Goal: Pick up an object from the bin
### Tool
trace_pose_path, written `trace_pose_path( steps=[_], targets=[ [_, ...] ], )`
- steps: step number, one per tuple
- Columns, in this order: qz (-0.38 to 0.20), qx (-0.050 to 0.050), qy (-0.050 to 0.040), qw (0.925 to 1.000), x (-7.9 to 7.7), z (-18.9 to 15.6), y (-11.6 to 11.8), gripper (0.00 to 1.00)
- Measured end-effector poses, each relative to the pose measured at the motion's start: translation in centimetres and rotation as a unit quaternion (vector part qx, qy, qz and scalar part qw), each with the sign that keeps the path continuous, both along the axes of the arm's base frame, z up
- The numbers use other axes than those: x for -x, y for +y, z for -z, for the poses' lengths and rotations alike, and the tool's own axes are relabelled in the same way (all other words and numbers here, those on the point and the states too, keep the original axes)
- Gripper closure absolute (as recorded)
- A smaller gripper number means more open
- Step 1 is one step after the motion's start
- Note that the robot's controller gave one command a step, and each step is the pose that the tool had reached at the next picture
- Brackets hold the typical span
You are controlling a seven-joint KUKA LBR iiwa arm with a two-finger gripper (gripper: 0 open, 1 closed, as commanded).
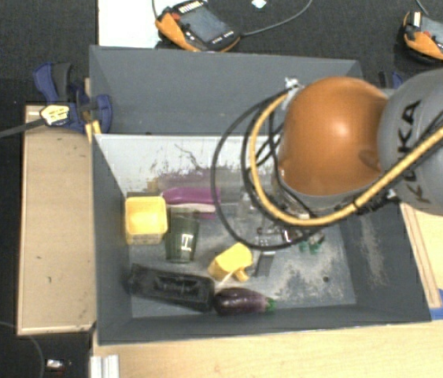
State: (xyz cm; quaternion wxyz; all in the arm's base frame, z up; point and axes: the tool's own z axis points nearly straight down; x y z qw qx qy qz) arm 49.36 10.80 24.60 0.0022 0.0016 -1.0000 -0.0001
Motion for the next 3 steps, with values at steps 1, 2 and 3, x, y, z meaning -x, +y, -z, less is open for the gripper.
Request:
trace_pose_path(
  steps=[1, 2, 3],
  targets=[
    [0.003, 0.000, -0.0034, 1.0000, -0.2, -0.3, -0.1, 0.00],
    [0.001, -0.001, -0.0065, 1.0000, -2.0, 13.3, -1.7, 0.00],
    [0.038, -0.003, -0.0112, 0.9992, -1.9, 8.5, -2.3, 0.00]
  ],
)
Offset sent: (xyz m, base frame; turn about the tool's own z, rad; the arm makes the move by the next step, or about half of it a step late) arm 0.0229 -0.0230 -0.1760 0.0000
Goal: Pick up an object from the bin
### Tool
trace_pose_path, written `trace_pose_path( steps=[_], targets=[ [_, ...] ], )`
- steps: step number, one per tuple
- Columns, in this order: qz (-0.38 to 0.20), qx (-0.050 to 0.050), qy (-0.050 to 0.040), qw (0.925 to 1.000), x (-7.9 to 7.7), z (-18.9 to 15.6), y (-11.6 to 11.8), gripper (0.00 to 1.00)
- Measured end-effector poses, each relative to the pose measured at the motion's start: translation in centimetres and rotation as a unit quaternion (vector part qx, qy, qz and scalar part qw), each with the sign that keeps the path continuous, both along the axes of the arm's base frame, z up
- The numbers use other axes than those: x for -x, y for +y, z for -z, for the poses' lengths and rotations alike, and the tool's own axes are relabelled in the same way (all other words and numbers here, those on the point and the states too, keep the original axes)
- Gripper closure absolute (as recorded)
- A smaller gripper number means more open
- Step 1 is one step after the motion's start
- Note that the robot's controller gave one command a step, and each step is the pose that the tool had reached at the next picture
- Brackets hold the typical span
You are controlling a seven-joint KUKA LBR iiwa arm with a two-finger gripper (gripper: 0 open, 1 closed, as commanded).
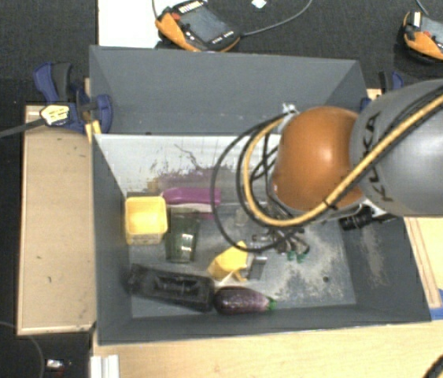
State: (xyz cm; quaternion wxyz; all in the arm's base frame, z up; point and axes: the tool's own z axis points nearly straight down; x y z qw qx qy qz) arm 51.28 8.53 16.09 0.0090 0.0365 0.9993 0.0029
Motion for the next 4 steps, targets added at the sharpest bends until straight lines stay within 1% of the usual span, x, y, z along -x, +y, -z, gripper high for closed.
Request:
trace_pose_path(
  steps=[1, 2, 3, 4],
  targets=[
    [-0.021, 0.001, 0.0020, 0.9998, -0.1, 6.0, 0.1, 0.00],
    [0.030, -0.002, -0.0116, 0.9995, -0.8, 8.8, 0.8, 0.00],
    [0.037, -0.001, -0.0018, 0.9993, -0.4, 8.9, -1.0, 1.00],
    [0.038, -0.001, -0.0019, 0.9993, -0.4, 8.9, -1.0, 1.00]
  ],
)
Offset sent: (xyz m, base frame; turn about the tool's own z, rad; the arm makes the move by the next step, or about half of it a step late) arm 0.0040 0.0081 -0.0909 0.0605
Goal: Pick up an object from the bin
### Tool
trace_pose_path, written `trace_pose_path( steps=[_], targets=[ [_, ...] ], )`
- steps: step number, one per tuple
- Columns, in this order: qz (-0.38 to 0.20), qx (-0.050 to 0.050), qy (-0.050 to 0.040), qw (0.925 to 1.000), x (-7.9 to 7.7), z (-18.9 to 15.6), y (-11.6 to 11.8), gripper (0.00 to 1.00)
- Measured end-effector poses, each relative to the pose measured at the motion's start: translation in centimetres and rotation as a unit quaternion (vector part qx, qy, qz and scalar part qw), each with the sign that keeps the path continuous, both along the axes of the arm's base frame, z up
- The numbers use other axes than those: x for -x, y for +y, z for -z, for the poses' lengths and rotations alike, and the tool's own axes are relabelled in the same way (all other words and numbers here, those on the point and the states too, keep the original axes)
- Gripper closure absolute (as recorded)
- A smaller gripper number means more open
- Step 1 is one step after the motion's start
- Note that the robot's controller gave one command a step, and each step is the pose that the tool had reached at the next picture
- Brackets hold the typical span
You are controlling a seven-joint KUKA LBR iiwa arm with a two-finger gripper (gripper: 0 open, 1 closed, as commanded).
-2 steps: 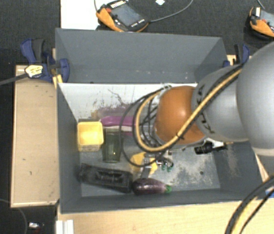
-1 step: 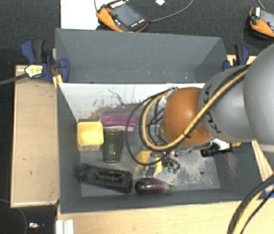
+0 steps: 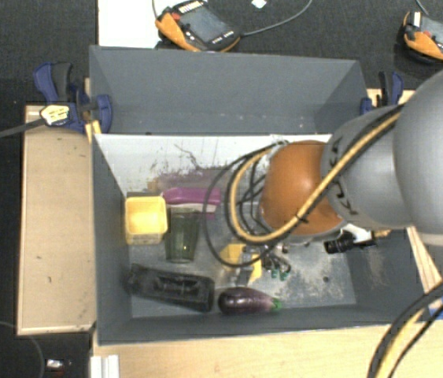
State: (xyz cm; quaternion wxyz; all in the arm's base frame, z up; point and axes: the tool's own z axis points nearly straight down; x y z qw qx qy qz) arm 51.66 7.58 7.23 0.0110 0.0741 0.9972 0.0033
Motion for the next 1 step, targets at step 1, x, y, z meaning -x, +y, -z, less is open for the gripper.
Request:
trace_pose_path(
  steps=[1],
  targets=[
    [0.001, 0.000, 0.0023, 1.0000, 0.17, -2.45, -0.01, 1.00]
  ],
)
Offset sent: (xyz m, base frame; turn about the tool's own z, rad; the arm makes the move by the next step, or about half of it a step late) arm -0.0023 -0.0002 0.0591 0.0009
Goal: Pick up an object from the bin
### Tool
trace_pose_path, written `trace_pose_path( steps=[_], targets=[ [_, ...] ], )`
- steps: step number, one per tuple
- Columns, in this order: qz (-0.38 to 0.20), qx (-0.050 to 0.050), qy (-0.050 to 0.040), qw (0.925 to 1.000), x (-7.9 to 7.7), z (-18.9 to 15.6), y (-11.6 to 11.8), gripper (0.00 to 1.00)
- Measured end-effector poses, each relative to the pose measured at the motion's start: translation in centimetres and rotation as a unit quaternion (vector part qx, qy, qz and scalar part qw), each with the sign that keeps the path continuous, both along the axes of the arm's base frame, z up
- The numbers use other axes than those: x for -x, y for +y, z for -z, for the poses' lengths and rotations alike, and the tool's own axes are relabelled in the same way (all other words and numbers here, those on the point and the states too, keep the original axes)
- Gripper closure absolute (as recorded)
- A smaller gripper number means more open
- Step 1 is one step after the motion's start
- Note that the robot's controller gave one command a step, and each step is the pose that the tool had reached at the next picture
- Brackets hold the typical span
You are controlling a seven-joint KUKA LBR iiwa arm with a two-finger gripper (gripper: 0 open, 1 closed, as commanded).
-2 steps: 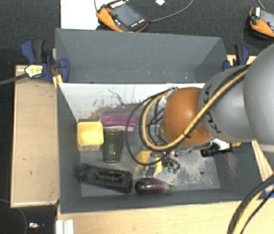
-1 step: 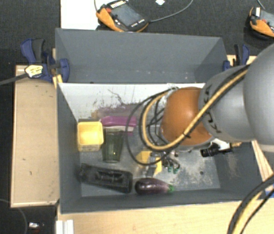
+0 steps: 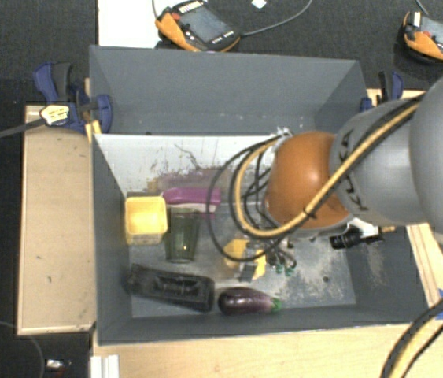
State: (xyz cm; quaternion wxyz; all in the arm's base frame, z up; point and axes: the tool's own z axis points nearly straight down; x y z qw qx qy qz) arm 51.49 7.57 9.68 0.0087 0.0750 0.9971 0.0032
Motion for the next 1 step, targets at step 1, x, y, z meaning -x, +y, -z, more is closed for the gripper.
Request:
trace_pose_path(
  steps=[1],
  targets=[
    [0.000, 0.000, -0.0001, 1.0000, -0.02, -2.86, 0.00, 1.00]
  ],
)
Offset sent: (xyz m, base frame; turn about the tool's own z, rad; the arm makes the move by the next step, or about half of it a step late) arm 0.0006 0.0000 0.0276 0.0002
